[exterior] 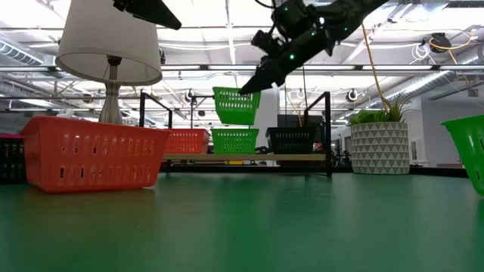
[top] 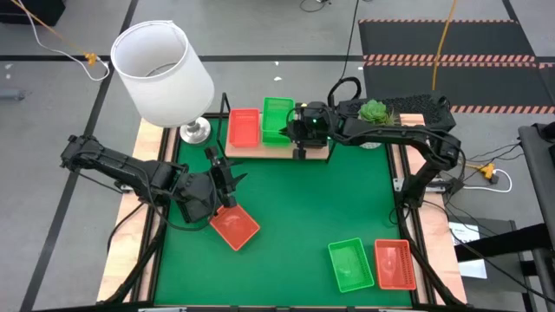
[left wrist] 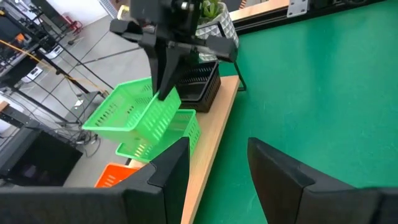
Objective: Stack baskets on shelf by color
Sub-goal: Stack the left green bin on the green bin on the shelf
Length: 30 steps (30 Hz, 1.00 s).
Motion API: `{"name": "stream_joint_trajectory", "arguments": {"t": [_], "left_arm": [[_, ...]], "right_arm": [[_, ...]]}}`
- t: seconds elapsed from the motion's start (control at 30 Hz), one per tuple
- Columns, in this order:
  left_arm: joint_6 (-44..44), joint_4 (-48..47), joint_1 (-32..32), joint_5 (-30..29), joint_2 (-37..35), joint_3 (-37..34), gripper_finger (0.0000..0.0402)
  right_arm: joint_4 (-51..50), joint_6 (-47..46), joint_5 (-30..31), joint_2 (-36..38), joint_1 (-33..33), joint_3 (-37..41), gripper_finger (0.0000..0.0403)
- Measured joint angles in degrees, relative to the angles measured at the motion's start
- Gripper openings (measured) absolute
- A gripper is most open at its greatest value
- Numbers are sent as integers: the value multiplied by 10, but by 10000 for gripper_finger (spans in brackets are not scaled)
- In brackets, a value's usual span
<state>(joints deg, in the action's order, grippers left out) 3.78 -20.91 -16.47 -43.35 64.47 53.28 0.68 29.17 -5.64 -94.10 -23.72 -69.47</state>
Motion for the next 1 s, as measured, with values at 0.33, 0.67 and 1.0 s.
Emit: {"name": "stream_joint_trajectory", "arguments": {"t": [0.33, 0.67, 1.0], "left_arm": [[0, -1, 0, 0, 0, 0, 163], [0, -3, 0, 0, 0, 0, 163], [0, -3, 0, 15, 0, 0, 163]], "right_arm": [[36, 0, -5, -47, -2, 1, 13], [36, 2, -4, -53, -5, 9, 13], [47, 6, -4, -53, -7, 31, 19]]}}
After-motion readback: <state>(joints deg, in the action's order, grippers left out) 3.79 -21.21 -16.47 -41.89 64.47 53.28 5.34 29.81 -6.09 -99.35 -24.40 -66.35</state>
